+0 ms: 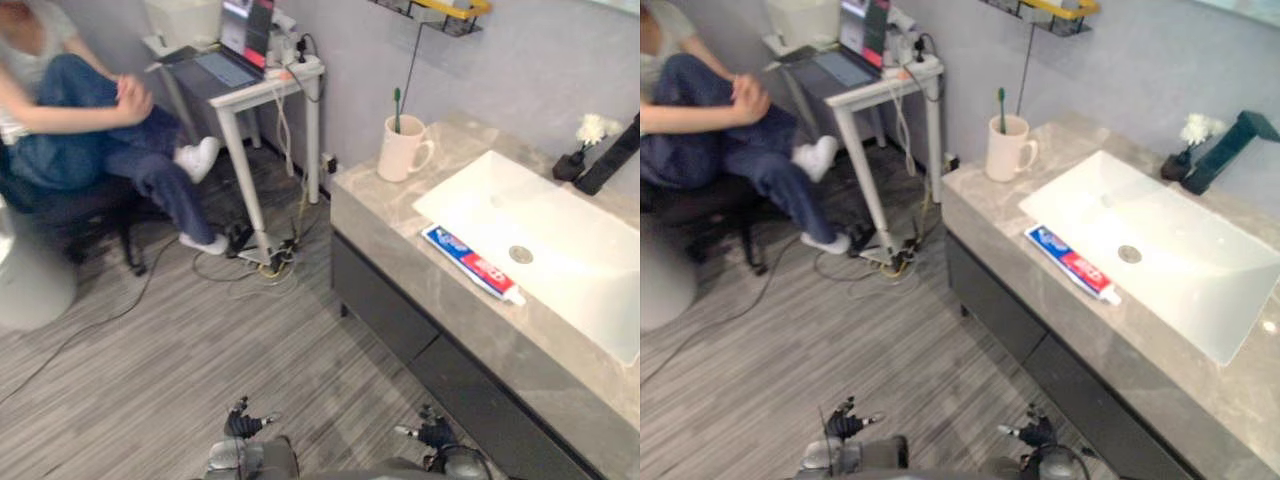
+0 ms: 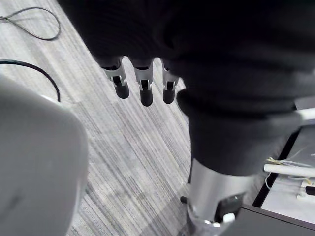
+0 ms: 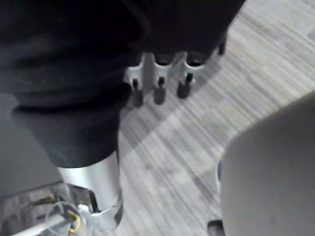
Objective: Organize washtable
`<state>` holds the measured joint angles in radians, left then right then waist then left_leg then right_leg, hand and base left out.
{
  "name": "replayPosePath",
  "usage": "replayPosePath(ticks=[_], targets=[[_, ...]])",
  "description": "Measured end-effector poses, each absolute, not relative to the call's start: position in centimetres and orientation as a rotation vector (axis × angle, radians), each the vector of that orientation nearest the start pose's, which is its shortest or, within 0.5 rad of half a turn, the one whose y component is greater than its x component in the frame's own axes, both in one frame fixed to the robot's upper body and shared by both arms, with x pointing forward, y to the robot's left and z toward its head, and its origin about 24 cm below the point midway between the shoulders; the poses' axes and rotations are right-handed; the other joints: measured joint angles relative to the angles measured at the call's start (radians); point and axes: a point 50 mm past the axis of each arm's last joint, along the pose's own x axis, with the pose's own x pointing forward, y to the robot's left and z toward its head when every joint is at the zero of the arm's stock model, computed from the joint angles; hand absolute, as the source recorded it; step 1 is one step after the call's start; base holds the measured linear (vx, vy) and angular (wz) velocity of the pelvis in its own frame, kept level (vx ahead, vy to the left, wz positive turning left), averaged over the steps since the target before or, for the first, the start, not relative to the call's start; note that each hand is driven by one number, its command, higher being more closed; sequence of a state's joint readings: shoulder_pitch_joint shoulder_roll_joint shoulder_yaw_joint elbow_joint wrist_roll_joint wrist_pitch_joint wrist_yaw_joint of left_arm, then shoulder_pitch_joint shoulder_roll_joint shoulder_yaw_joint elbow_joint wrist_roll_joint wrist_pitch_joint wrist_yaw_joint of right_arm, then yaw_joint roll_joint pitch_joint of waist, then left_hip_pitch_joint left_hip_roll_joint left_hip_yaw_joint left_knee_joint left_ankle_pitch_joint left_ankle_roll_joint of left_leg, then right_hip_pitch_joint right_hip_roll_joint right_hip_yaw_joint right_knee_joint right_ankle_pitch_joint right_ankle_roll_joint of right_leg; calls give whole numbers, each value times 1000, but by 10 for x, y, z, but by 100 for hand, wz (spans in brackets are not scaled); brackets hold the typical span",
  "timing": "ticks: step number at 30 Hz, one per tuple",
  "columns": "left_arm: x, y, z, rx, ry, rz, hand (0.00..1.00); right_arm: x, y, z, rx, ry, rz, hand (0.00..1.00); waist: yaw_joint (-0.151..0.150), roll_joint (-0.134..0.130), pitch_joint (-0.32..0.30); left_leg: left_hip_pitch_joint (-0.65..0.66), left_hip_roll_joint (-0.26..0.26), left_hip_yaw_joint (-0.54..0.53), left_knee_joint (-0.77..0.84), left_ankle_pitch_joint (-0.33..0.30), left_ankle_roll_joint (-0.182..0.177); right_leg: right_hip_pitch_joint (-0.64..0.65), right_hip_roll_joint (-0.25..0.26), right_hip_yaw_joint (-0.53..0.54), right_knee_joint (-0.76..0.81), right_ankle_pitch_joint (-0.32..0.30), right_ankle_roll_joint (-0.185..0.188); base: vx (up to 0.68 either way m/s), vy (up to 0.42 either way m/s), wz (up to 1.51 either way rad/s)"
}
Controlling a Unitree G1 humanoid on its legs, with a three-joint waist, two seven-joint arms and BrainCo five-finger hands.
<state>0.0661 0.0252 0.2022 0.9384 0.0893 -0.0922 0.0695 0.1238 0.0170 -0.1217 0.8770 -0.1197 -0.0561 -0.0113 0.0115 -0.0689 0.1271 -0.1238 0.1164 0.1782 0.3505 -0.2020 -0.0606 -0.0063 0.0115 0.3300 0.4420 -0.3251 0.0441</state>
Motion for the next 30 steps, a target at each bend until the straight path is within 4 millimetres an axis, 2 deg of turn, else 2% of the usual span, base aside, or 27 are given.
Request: replayPosePath(ticks=[2, 3, 4, 6, 7, 8, 9, 10, 11, 12, 13, 14, 15, 17, 18, 19, 20, 21, 23, 25, 26, 27, 29, 30], targets=[[128, 192, -145, 46, 914, 231, 0, 120, -165, -147, -33, 937, -84, 0, 2, 1, 5, 58, -1, 61, -18, -27, 21, -54, -8, -45, 131, 37, 65, 302, 287, -100], [127, 190, -146, 45, 921, 224, 0, 122, -166, -147, -31, 933, -79, 0, 2, 3, 7, 119, -1, 110, -51, -34, 35, -103, -31, -123, 224, 34, 68, 200, 194, -73], [127, 190, -147, 45, 925, 222, 0, 122, -166, -147, -31, 931, -79, 0, 3, 5, 8, 147, -1, 127, -68, -35, 36, -115, -43, -171, 248, 25, 62, 236, 226, -86], [125, 190, -148, 46, 937, 220, 0, 125, -168, -146, -38, 923, -80, 0, -6, 14, 9, 235, 1, 172, -147, -35, 36, -156, -74, -360, 250, -3, 14, 235, 184, -59], [127, 190, -148, 48, 936, 218, 0, 126, -168, -146, -42, 921, -78, 0, -11, 15, 9, 245, 2, 182, -165, -35, 36, -170, -79, -401, 239, -5, 10, 258, 94, -45], [129, 188, -149, 65, 945, 193, 0, 131, -170, -145, -54, 919, -73, 0, -23, 25, 13, 259, 8, 198, -198, -35, 36, -225, -76, -504, 195, -6, -5, 229, 30, -35], [129, 187, -149, 76, 952, 176, 0, 133, -172, -145, -60, 919, -72, 0, -26, 32, 17, 263, 12, 207, -203, -35, 36, -247, -71, -541, 173, -2, -16, 255, -3, -54], [126, 185, -152, 99, 979, 143, 0, 132, -176, -146, -70, 927, -75, 0, -26, 38, 21, 276, 8, 216, -200, -36, 33, -258, -49, -587, 36, 64, -98, 233, -10, -47], [123, 185, -153, 104, 990, 137, 0, 128, -177, -147, -67, 939, -81, 0, -27, 32, 18, 287, -6, 219, -197, -41, 26, -252, -45, -587, -40, 147, -130, 357, -5, -52], [122, 184, -155, 101, 1003, 136, 0, 130, -186, -145, -60, 922, -117, 0, -35, 61, 30, 321, 3, 214, -177, -56, 3, -224, -22, -577, -38, 168, -132, 374, -2, -45], [123, 178, -155, 89, 1003, 127, 0, 131, -193, -144, -78, 919, -129, 0, -41, 94, 23, 317, 17, 211, -135, -52, -1, -197, -11, -567, -59, 164, -132, 370, -11, -41], [124, 175, -155, 84, 1000, 122, 0, 131, -196, -143, -83, 917, -135, 0, -47, 103, 22, 314, 21, 211, -110, -46, -11, -187, -10, -562, -65, 158, -130, 382, -44, -33], [127, 171, -154, 82, 989, 107, 0, 131, -200, -143, -81, 915, -152, 0, -56, 115, 20, 305, 25, 209, -40, -31, -37, -172, -13, -547, -66, 138, -126, 302, -53, -28], [131, 166, -153, 83, 979, 92, 0, 129, -201, -143, -76, 921, -164, 0, -53, 114, 24, 242, 61, 203, 178, 11, -98, -122, -8, -520, -92, 131, -128, 275, -28, -38], [130, 163, -154, 80, 981, 86, 0, 128, -200, -144, -74, 930, -165, 0, -47, 96, 33, 188, 85, 182, 325, 10, -97, -75, -6, -489, -123, 130, -129, 234, 35, -62], [129, 161, -153, 70, 971, 86, 0, 126, -199, -145, -69, 944, -167, 0, -48, 95, 34, 153, 98, 162, 398, -26, -79, -37, -3, -461, -149, 129, -130, 172, 66, -70], [130, 161, -152, 64, 964, 89, 0, 125, -199, -145, -69, 946, -174, 0, -47, 95, 35, 137, 98, 158, 405, -35, -66, -23, -1, -442, -159, 129, -130, 154, 96, -83], [131, 161, -151, 56, 956, 97, 0, 124, -199, -146, -70, 948, -181, 0, -41, 93, 35, 110, 92, 144, 387, -53, -35, -5, 2, -402, -167, 128, -129, 111, 96, -87], [133, 164, -149, 52, 940, 109, 0, 123, -198, -146, -65, 952, -185, 0, -32, 87, 36, 61, 73, 74, 315, -72, -22, 1, 2, -338, -158, 119, -113, 115, 161, -104], [136, 164, -148, 53, 924, 109, 0, 121, -198, -147, -60, 957, -191, 0, -22, 82, 34, 30, 35, -55, 205, -73, -22, -3, 0, -278, -142, 104, -88, 100, 251, -102], [134, 163, -148, 52, 924, 111, 0, 119, -199, -147, -55, 958, -198, 0, -21, 88, 28, 31, 13, -161, 70, -56, -37, -24, 9, -238, -103, 72, -51, 105, 335, -97], [133, 163, -148, 50, 924, 110, 0, 119, -198, -147, -49, 958, -199, 0, -23, 92, 21, 34, 11, -171, 60, -55, -37, -35, 6, -212, -66, 44, -35, 85, 285, -87], [132, 166, -149, 60, 928, 116, 0, 113, -192, -149, -21, 965, -205, 0, -29, 64, 3, 51, -12, -120, 51, -79, -13, -37, -19, -179, -63, 35, -14, 153, 262, -53], [131, 168, -149, 66, 928, 117, 0, 108, -187, -151, -9, 976, -203, 0, -24, 40, -13, 52, -22, -88, 49, -94, -3, -49, -33, -152, -64, 29, 1, 190, 308, -53]])
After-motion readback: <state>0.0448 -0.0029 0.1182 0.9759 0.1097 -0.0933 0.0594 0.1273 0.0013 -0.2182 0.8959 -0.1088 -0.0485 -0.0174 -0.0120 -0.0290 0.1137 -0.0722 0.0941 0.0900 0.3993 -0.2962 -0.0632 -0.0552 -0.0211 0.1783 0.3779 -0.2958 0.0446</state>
